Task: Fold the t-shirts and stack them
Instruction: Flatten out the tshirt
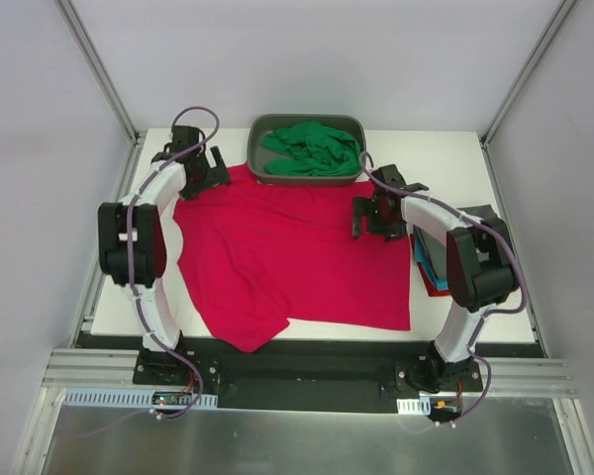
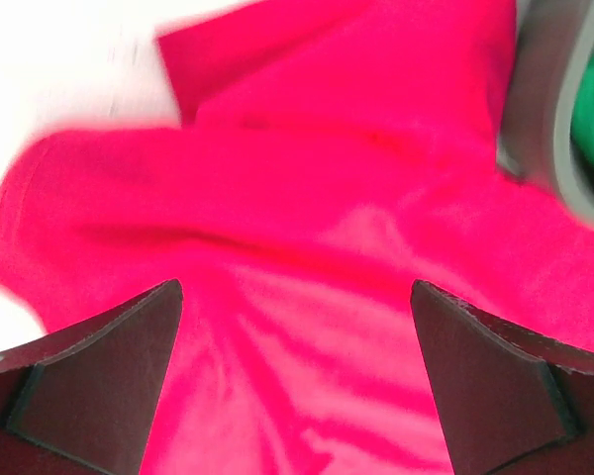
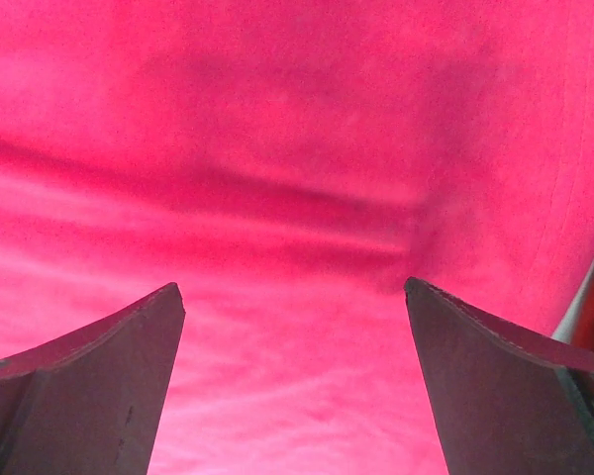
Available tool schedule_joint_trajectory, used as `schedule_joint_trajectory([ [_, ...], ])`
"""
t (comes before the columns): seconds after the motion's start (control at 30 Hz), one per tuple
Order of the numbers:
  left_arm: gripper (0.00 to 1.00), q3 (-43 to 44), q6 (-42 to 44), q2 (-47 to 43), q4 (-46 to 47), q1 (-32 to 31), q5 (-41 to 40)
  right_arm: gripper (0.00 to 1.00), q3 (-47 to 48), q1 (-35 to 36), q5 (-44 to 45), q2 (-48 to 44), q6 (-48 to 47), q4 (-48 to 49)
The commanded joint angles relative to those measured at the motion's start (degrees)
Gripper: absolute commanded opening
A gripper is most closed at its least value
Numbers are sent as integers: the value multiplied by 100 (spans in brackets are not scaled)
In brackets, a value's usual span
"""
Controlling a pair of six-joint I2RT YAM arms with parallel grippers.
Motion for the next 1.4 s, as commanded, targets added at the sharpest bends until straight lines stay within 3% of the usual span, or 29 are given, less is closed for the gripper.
schedule_joint_trajectory([
  [0.0, 99, -1713, -501, -1862, -196, -49, 230, 96, -335, 480, 92, -992, -426, -257],
  [0.1, 99, -3183, -1048, -3058, -29, -224, 240, 96, -731, 964, 522, -1379, -374, -266],
  [0.23, 99, -4477, -1355, -3842, 59, -611, 134, 96, -1469, 1273, 498, -1783, 127, 14],
  [0.47, 99, -5253, -1602, -4081, 200, -629, -269, 96, -2226, 1273, 497, -1952, 497, 384],
  [0.7, 99, -5113, -1629, -3071, 209, -24, -771, 96, -2279, 852, 717, -1504, 646, 349],
  [0.77, 84, -4842, -1506, -2676, 200, 144, -649, 96, -2244, 755, 612, -1398, 681, 358],
  [0.8, 84, -4718, -1497, -2544, 191, 223, -622, 96, -2183, 728, 559, -1337, 725, 375],
  [0.83, 99, -4586, -1505, -2412, 183, 250, -657, 96, -2148, 745, 472, -1266, 821, 401],
  [0.97, 99, -3928, -1479, -2007, 69, 575, -604, 96, -2095, 842, -144, -1081, 1050, 648],
  [1.27, 99, -2749, -1215, -1497, -248, 628, -596, 96, -1655, 763, 435, -1037, 1051, 358],
  [1.37, 99, -2800, -1189, -1758, -266, 619, -262, 96, -1629, 780, 322, -1186, 858, 393],
])
